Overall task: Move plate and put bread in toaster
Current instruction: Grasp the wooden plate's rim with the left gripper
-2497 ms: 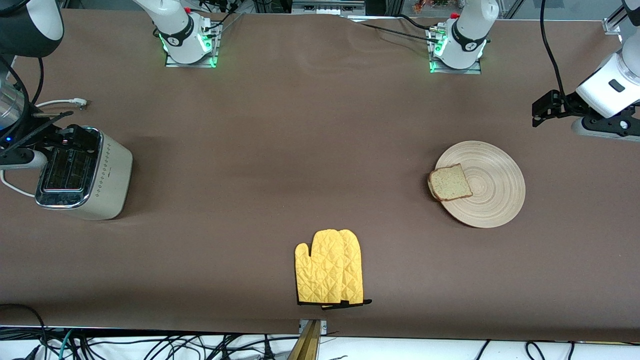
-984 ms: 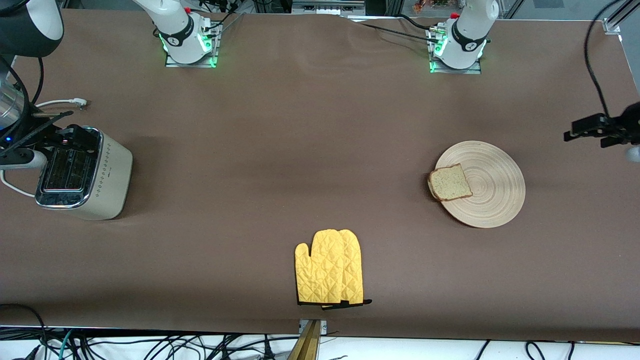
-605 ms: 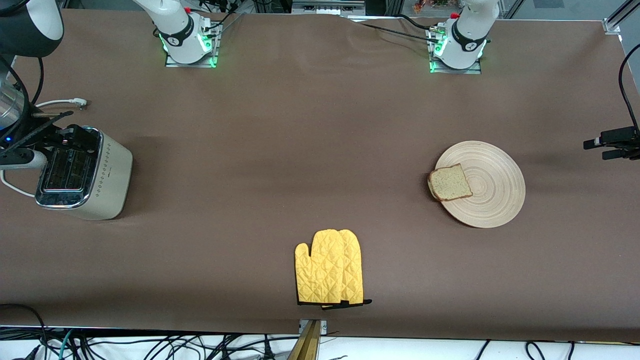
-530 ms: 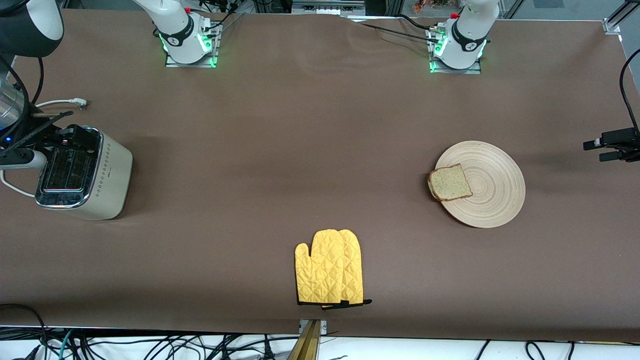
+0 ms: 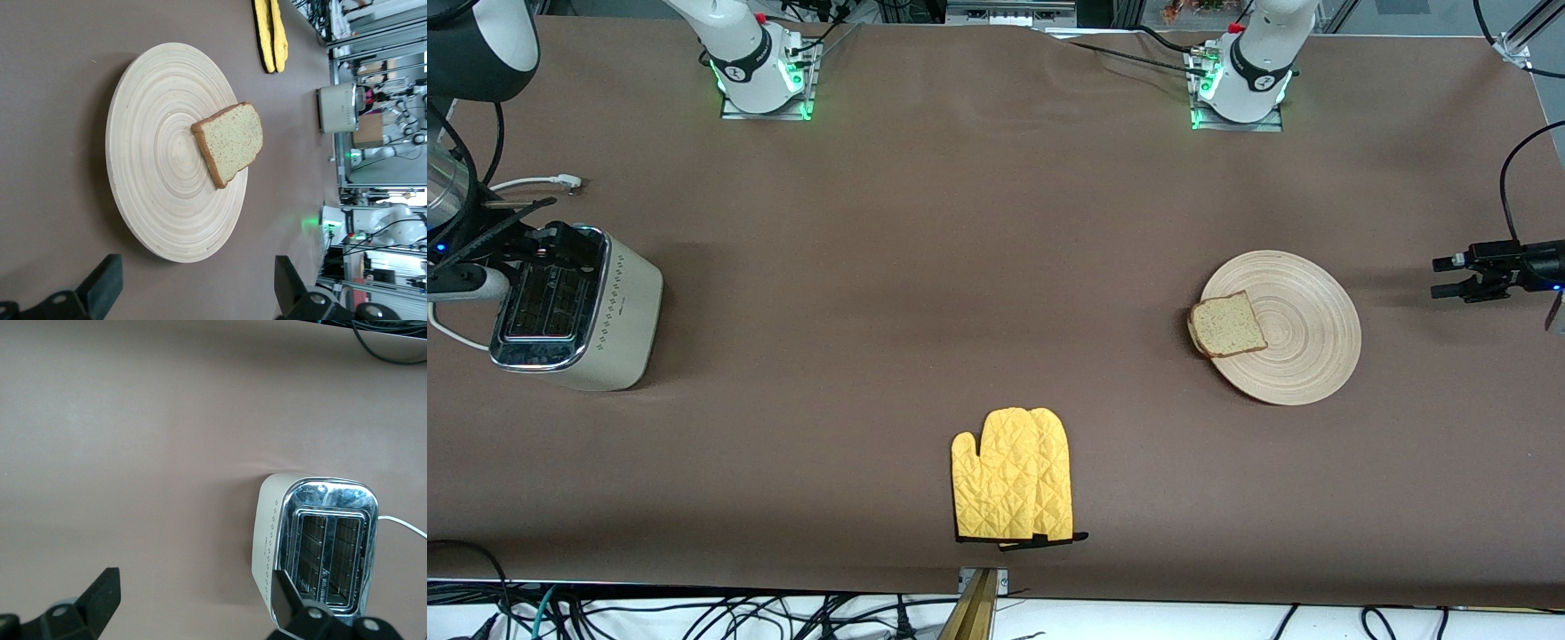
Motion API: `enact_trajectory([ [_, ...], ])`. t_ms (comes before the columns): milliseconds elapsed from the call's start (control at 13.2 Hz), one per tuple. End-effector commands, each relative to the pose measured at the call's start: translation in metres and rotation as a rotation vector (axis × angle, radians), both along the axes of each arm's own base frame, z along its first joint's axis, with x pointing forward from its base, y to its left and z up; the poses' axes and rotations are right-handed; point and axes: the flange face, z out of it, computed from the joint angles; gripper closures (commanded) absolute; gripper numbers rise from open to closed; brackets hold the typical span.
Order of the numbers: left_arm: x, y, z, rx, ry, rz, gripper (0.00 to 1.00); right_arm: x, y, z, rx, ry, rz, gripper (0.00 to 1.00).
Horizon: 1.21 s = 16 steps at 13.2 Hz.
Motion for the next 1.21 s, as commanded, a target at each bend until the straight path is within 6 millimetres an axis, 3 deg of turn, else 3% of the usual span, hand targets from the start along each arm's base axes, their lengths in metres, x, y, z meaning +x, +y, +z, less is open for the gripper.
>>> enact_trajectory([
  [0, 0.011, -0.007, -0.026, -0.102, -0.019, 0.016, 0.0, 0.004, 0.0, 0.006, 0.003, -0.008, -0.011, 0.0],
  [303, 0.004, -0.015, -0.087, -0.182, 0.086, 0.106, 0.0, 0.004, 0.0, 0.006, 0.004, -0.008, -0.011, 0.0],
  [530, 0.012, -0.02, -0.102, -0.142, 0.102, 0.146, 0.0, 0.004, 0.0, 0.006, 0.003, -0.008, -0.011, 0.0],
  [908, 0.03, -0.051, -0.122, -0.085, 0.111, 0.119, 0.07, 0.004, 0.0, 0.006, 0.003, -0.008, -0.01, 0.0],
  [984, 0.034, -0.058, -0.122, -0.083, 0.112, 0.108, 0.17, 0.004, 0.0, 0.006, 0.003, -0.008, -0.01, 0.0],
  [1135, 0.037, -0.063, -0.122, -0.06, 0.115, 0.078, 0.71, 0.003, 0.0, 0.005, 0.003, -0.005, -0.01, 0.0],
])
